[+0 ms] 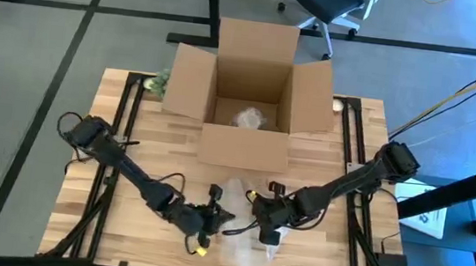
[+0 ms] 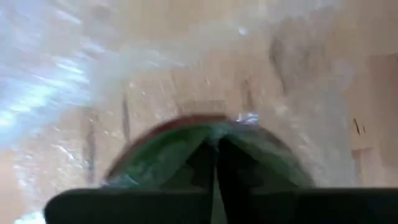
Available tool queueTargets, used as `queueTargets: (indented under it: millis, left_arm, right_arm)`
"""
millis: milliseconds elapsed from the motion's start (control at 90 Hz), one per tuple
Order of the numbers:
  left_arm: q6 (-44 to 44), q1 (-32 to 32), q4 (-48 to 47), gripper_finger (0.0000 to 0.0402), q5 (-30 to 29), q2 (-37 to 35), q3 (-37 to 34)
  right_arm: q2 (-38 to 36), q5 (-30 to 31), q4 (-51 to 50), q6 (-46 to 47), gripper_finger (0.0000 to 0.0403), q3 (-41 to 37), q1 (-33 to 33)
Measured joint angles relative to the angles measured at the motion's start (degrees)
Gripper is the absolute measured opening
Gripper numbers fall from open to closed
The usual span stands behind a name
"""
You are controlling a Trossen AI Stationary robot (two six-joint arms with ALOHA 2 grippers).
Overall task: Wrap mug
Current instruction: Wrap the green mug with bubble wrap
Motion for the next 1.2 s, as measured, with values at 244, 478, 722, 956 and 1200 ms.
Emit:
queueTargets:
  millis: [244,478,722,956,1200]
  left_arm:
    - [-1.02,-1.0,-1.39,0.0,-0.38,-1.94,0.0]
    - [-1.29,-0.98,-0.92,0.0,-0.37,-1.94,0.0]
    - [-0.82,0.32,3.38,0.0,-0.19,-1.94,0.0]
    - [5.13,3.54,16.8,0.0,7.45,-1.94,0.0]
    - [2.23,10.66,19.8,0.0,18.69,-0.09,0.0]
  right_arm:
    - [0.0,-0.02,-5.48,2.31,0.0021,4.51,-0.39]
    - [-0.02,-0.82,-20.33,3.08,0.0086,13.19,-0.35]
    - [-0.15,-1.07,-34.94,4.6,0.0103,21.76,3.29]
    - [-1.96,5.71,-38.19,21.05,0.0101,15.02,14.56]
    - [-2.03,13.66,-21.41,30.23,0.0101,1.26,19.56]
